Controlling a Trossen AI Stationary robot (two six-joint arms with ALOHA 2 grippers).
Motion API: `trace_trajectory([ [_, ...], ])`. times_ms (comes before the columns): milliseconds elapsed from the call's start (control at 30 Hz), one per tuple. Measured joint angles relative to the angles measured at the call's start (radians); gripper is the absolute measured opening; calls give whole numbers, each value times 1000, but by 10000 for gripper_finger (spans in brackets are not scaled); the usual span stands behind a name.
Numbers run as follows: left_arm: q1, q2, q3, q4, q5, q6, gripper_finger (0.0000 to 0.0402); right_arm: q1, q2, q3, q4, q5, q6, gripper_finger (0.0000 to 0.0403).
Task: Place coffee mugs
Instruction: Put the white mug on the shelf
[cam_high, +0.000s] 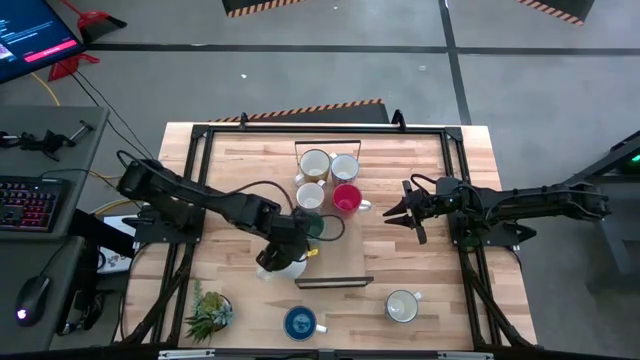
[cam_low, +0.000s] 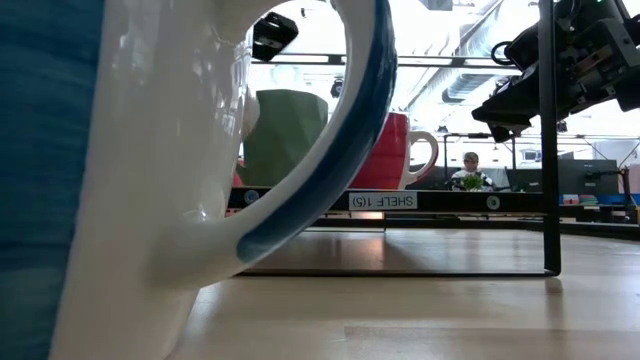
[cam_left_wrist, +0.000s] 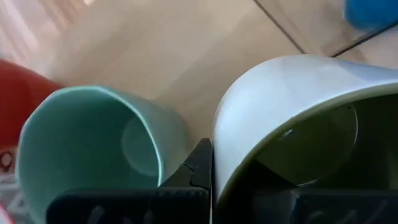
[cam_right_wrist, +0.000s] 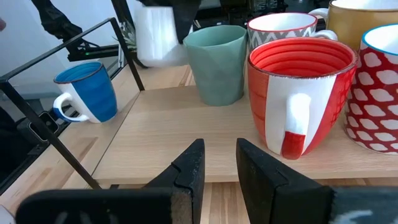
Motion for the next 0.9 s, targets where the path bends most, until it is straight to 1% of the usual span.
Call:
trace_trajectory([
  [167, 8, 101, 113, -118, -2, 46, 6, 0, 0, 0, 0, 0, 4, 73],
  [367, 14, 127, 203, -124, -4, 109, 6, 0, 0, 0, -8, 0, 15, 73],
  [600, 13, 129, 218, -103, 7, 126, 6, 0, 0, 0, -8, 0, 8, 73],
  [733, 13, 145, 218, -77, 33, 160, 6, 0, 0, 0, -7, 0, 8, 73],
  [833, 13, 167, 219, -37, 34, 188, 6, 0, 0, 0, -6, 0, 8, 73],
  [900, 13, 177, 217, -45, 34, 198, 6, 0, 0, 0, -2, 0, 8, 73],
])
